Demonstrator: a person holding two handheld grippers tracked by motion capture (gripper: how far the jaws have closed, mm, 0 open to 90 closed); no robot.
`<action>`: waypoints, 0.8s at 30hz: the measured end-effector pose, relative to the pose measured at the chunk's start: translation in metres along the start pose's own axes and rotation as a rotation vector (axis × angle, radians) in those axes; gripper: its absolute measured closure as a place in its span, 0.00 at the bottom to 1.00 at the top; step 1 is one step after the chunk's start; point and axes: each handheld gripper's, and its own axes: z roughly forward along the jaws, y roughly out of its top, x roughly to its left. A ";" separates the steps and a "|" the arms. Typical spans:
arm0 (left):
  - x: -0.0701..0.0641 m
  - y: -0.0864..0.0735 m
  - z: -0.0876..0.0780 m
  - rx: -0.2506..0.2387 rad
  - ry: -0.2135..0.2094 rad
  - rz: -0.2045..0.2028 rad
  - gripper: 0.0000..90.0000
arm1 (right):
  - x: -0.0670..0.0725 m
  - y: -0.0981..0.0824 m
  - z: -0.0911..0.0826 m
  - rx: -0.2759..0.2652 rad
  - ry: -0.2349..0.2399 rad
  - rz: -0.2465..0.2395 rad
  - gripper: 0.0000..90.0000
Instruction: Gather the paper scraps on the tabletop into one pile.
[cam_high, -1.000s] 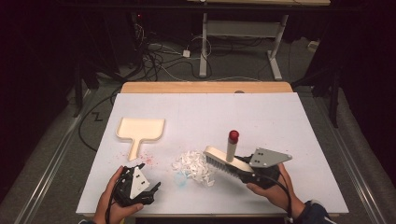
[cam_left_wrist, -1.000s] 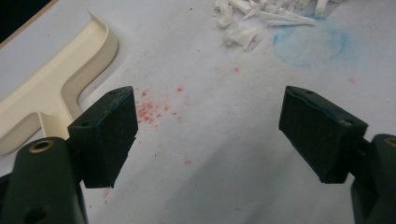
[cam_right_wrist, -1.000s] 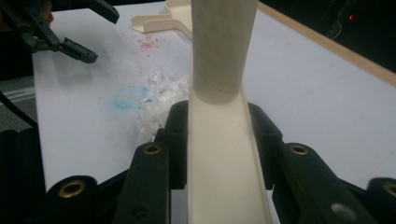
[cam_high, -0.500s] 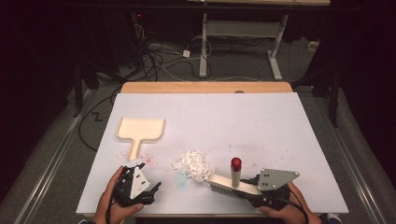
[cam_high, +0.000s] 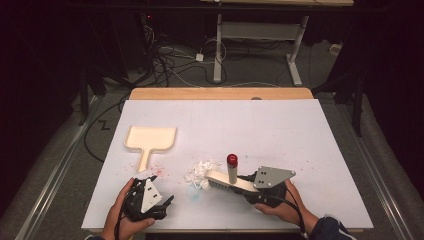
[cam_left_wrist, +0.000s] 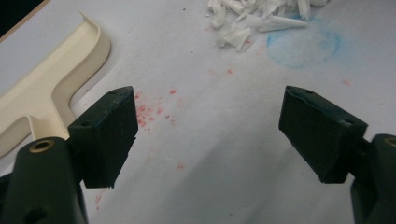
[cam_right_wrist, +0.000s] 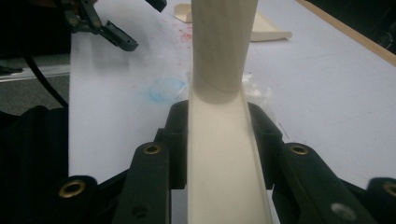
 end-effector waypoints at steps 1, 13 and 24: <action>0.000 0.000 0.000 -0.001 0.000 -0.001 0.21 | 0.000 0.000 -0.002 -0.003 0.005 0.005 0.76; 0.000 0.000 -0.002 -0.003 0.005 -0.002 0.21 | -0.010 -0.003 -0.057 -0.015 -0.094 0.056 0.76; 0.001 0.000 -0.001 -0.003 0.002 0.000 0.21 | -0.014 -0.016 -0.027 0.091 -0.072 0.111 0.76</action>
